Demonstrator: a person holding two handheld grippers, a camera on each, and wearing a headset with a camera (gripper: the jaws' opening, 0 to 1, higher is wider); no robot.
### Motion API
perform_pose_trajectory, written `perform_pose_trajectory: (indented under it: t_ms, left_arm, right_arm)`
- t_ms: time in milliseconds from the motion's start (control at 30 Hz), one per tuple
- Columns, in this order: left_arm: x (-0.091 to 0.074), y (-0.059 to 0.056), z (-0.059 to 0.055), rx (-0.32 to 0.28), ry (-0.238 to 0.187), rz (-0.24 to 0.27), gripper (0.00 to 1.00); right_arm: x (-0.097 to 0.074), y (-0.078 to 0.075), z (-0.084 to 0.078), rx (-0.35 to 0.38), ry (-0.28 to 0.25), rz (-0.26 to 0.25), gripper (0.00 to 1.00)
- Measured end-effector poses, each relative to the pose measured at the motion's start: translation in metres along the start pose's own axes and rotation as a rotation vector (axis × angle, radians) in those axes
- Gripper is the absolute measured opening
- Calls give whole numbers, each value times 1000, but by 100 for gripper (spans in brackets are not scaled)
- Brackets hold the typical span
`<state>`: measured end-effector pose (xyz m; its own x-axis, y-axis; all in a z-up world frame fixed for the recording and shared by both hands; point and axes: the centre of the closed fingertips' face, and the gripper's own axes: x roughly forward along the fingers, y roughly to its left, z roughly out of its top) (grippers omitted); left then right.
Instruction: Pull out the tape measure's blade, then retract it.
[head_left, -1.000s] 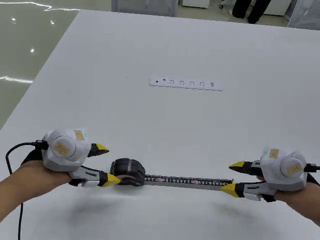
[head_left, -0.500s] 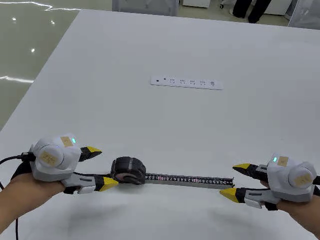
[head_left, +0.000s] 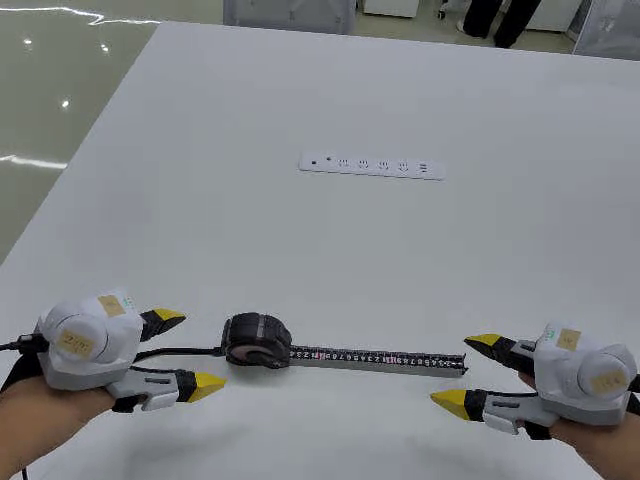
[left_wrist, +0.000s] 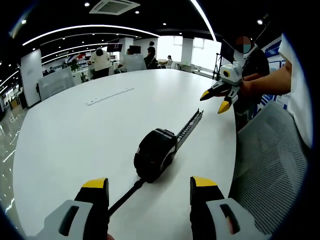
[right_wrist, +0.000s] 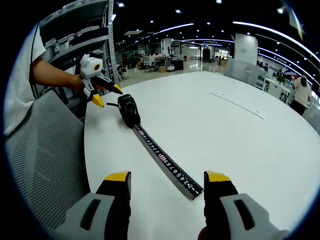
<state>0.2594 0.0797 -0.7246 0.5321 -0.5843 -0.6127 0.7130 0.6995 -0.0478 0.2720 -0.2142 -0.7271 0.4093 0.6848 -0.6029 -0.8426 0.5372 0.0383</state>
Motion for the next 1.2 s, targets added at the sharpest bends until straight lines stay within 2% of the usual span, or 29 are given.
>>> perform_pose_trajectory:
  t_ms: [233,567,867,1200]
  left_arm:
    - [-8,-2,-5,-32,-18,24,64]
    - [-17,-8,-15,-74,-29,46,70]
    - [-23,-6,-20,-94,-35,70,74]
    - [-28,-11,-30,-111,-38,84,77]
  right_arm:
    - [-2,8,2,6,-12,-14,60]
    - [-7,9,0,24,-26,-34,64]
    - [-13,13,-2,28,-32,-53,69]
    - [-20,20,-5,43,-49,-69,72]
